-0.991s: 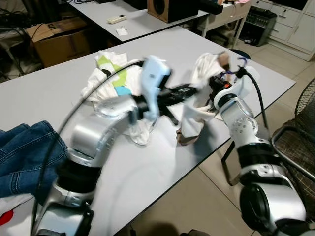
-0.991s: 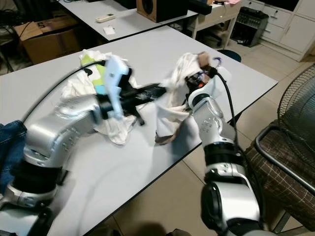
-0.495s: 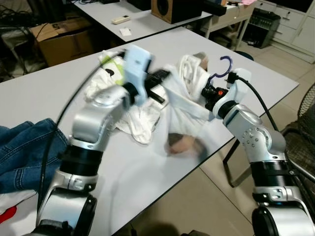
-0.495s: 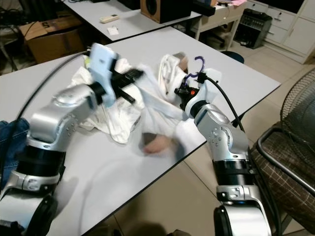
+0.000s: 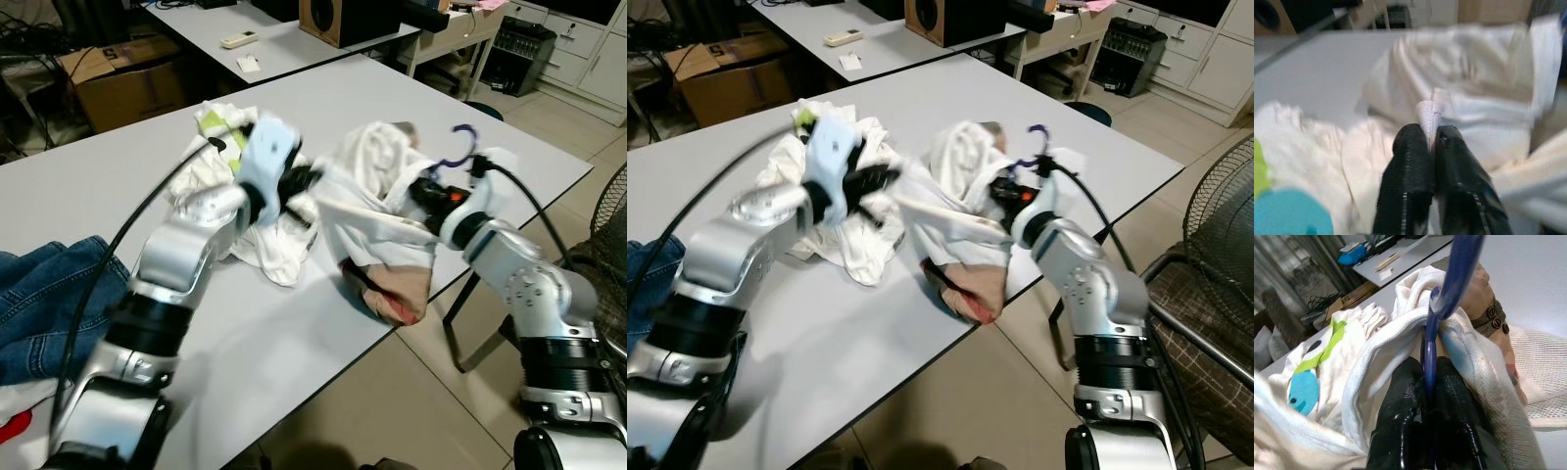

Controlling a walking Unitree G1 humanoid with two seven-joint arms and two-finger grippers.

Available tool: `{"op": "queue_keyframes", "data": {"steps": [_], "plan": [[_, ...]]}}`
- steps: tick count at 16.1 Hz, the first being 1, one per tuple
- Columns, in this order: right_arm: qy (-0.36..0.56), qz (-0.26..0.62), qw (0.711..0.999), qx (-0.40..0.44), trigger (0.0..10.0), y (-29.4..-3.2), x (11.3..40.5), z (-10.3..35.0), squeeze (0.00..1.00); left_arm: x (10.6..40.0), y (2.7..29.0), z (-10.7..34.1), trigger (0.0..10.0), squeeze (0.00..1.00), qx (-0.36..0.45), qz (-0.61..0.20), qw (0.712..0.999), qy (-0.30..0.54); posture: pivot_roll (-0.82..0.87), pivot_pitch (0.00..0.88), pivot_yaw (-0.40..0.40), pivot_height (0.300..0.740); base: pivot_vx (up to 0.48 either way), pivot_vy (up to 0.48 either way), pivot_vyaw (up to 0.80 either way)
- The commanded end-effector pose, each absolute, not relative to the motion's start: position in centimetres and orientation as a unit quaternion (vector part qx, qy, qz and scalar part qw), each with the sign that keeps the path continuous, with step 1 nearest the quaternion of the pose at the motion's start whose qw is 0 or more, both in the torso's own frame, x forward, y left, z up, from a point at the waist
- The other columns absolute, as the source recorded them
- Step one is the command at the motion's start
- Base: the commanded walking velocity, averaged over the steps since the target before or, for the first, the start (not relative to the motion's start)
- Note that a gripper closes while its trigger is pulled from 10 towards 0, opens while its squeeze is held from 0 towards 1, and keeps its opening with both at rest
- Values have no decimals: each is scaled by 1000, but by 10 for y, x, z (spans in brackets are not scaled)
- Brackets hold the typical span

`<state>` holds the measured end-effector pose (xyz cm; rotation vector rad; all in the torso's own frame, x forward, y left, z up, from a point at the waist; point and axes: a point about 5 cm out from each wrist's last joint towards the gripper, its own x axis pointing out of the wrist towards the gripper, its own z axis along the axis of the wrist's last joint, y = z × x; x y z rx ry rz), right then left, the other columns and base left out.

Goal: Hang hanger

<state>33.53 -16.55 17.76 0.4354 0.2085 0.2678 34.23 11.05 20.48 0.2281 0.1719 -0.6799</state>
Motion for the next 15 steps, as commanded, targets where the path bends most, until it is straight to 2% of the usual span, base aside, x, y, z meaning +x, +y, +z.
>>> {"op": "queue_keyframes", "data": {"steps": [1, 4, 7, 8, 9, 11, 12, 14, 15], "plan": [[90, 126, 963, 221, 10000, -171, 334, 184, 0, 340, 116, 208, 10000, 1000, 112, -333, 932, 87, 6, 0, -28, 740, 0, 0, 0], [82, 106, 967, 218, 10000, -178, 334, 187, 0, 325, 121, 218, 10000, 1000, 54, -381, 919, 84, 27, 0, -45, 740, 0, 0, 0], [43, 92, 974, 202, 10000, -198, 331, 209, 0, 321, 138, 229, 10000, 1000, 14, -383, 921, 66, 19, 0, -32, 740, 0, 0, 0], [40, 99, 980, 169, 10000, -208, 324, 220, 0, 320, 146, 232, 10000, 1000, 7, -365, 930, 44, 13, 0, -26, 740, 0, 0, 0], [23, 111, 979, 170, 10000, -212, 318, 228, 0, 318, 150, 235, 10000, 0, 3, -356, 934, 30, 15, 0, -28, 740, 0, 0, 0], [5, 118, 981, 152, 10000, -224, 299, 242, 0, 314, 159, 241, 10000, 0, 5, -312, 950, -26, 13, 0, -29, 740, 0, 0, 0], [20, 118, 984, 131, 10000, -227, 289, 241, 0, 309, 163, 233, 10000, 0, 23, -289, 957, -27, 13, 0, -31, 740, 0, 0, 0], [52, 122, 985, 108, 10000, -222, 278, 231, 0, 298, 165, 203, 10000, 0, 59, -268, 962, 9, 10, 0, -32, 740, 0, 0, 0], [74, 129, 983, 110, 10000, -210, 271, 220, 0, 289, 166, 179, 10000, 0, 35, -240, 970, 35, 8, 0, -41, 740, 0, 0, 0]]}}
